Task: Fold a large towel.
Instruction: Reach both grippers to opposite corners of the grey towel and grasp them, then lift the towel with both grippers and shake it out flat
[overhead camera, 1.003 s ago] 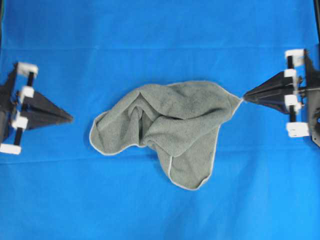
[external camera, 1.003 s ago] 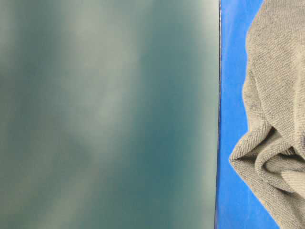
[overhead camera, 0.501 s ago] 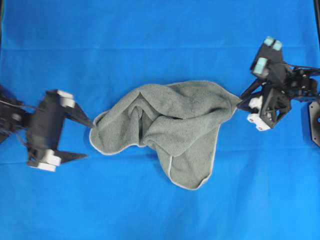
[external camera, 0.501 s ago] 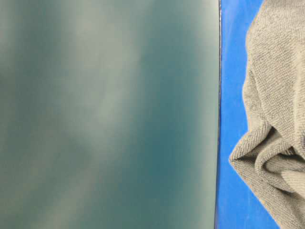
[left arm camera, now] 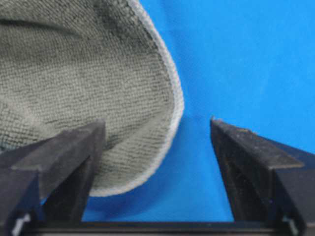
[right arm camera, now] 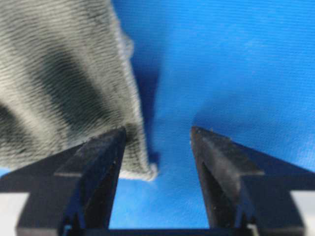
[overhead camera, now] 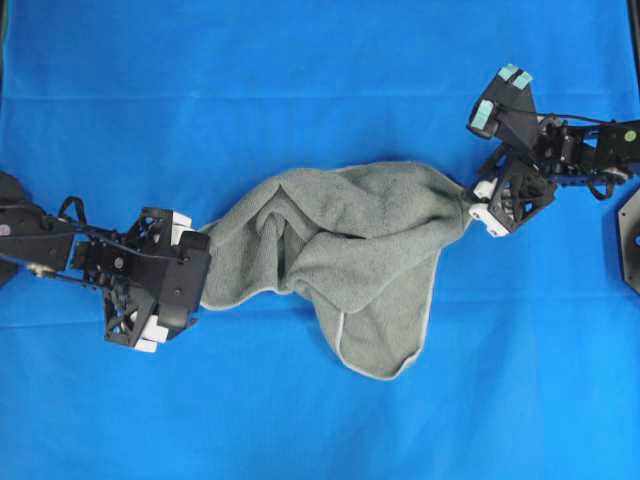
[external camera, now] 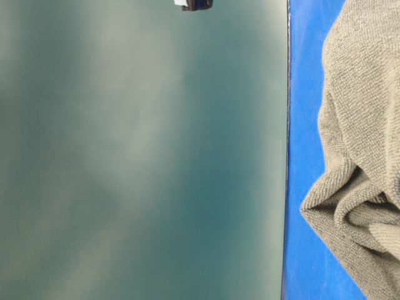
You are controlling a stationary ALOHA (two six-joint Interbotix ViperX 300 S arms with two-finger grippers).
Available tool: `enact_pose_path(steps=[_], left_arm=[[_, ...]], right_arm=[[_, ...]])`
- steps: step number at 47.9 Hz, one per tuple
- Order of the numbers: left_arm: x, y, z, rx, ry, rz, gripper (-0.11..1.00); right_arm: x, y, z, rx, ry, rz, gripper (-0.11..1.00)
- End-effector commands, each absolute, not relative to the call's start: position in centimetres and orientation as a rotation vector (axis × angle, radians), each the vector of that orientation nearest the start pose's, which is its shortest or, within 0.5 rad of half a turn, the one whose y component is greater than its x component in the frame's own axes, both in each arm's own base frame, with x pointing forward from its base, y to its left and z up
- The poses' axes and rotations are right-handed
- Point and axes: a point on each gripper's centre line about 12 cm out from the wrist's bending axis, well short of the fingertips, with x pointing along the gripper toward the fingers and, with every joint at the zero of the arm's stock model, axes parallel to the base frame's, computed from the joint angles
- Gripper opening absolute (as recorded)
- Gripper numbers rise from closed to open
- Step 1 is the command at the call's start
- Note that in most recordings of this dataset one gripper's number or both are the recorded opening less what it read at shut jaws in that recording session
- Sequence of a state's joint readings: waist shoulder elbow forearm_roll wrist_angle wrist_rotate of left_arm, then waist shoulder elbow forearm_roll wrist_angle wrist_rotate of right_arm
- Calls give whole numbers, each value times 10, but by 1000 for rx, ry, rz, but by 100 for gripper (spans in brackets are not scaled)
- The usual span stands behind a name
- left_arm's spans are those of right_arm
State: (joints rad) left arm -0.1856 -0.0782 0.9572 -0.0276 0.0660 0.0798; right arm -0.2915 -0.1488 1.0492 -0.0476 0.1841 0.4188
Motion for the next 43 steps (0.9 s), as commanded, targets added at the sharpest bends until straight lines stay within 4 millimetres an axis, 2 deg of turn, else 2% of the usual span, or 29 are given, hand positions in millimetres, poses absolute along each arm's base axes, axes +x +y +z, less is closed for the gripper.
enact_pose_path(steps=[1, 4, 8, 10, 13, 15, 22, 27, 35, 43], left_arm=[[299, -51, 111, 136, 907, -188, 74], [299, -49, 111, 147, 911, -188, 61], [298, -45, 110, 168, 918, -191, 35], [298, -44, 109, 176, 924, -192, 22], [297, -41, 109, 185, 933, -190, 7], [297, -40, 109, 192, 935, -191, 0], [297, -34, 111, 219, 949, -194, 0], [300, -31, 125, 228, 947, -193, 0], [294, -21, 173, 242, 959, -179, 0], [276, -8, 231, 356, 928, -206, 0]], right_arm=[[251, -77, 97, 475, 996, -462, 52], [251, -76, 97, 472, 995, -458, 38], [252, -74, 98, 461, 995, -447, 12], [252, -73, 97, 459, 998, -443, 3], [252, -71, 98, 457, 996, -438, 1], [252, -71, 97, 456, 997, -437, 1], [253, -71, 102, 458, 978, -436, 1], [255, -71, 116, 457, 940, -432, 1], [253, -71, 159, 438, 901, -429, 1], [240, -73, 223, 372, 855, -440, 1]])
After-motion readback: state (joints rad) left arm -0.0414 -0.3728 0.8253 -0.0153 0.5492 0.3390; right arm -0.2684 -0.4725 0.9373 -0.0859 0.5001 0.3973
